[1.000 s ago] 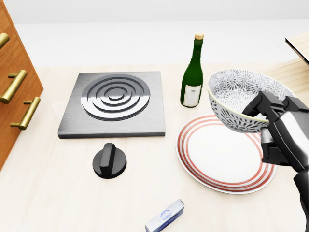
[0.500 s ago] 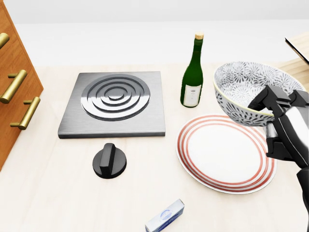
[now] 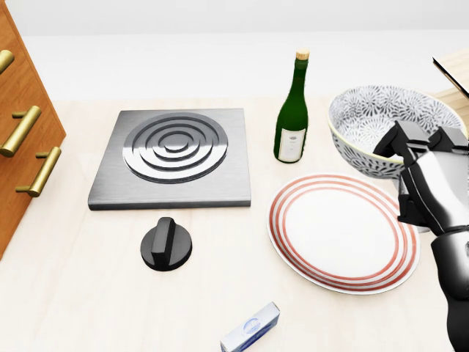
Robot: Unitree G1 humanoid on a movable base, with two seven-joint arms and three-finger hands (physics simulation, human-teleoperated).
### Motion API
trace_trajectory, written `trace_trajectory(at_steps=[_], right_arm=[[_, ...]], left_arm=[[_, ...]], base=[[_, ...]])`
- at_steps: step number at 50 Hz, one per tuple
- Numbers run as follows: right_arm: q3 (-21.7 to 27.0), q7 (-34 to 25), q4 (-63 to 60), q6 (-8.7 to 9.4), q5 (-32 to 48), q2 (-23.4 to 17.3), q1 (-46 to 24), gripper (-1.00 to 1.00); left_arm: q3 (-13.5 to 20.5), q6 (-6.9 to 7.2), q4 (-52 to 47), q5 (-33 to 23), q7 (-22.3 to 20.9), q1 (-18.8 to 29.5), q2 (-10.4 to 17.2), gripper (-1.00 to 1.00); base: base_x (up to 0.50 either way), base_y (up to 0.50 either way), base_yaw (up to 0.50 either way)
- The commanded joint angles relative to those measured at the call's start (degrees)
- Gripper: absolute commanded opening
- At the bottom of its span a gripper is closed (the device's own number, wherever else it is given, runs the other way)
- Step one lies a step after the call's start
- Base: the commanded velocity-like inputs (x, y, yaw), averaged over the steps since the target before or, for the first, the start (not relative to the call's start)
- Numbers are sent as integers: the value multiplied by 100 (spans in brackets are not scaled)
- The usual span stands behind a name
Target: Pick up the akita bowl and put it on the plate.
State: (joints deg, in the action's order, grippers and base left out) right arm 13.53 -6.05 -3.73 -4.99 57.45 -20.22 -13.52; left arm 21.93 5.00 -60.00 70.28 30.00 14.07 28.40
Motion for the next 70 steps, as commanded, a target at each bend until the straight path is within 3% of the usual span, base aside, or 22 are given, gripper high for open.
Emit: trace_trajectory(at_steps=[1, 14, 28, 52, 70], right_arm=[[-264, 952, 895, -1, 610, -149, -545, -98], [-439, 1776, 1372, -1, 833, -76, -489, -98], [-567, 2148, 1760, -1, 794, 20, -413, -98], [-818, 2677, 2346, -1, 971, 155, -288, -98], [-997, 2572, 2340, -1, 1042, 292, -12, -98]], left_arm=[[29, 0, 0, 43, 0, 50, -26, 100], [-3, 0, 0, -23, 0, 49, -46, 100], [-12, 0, 0, 8, 0, 14, 1, 100], [-40, 0, 0, -219, 0, -14, -139, 100], [-35, 0, 0, -123, 0, 9, -65, 100]], base=[[0, 0, 0], [0, 0, 0], [0, 0, 0], [0, 0, 0], [0, 0, 0]])
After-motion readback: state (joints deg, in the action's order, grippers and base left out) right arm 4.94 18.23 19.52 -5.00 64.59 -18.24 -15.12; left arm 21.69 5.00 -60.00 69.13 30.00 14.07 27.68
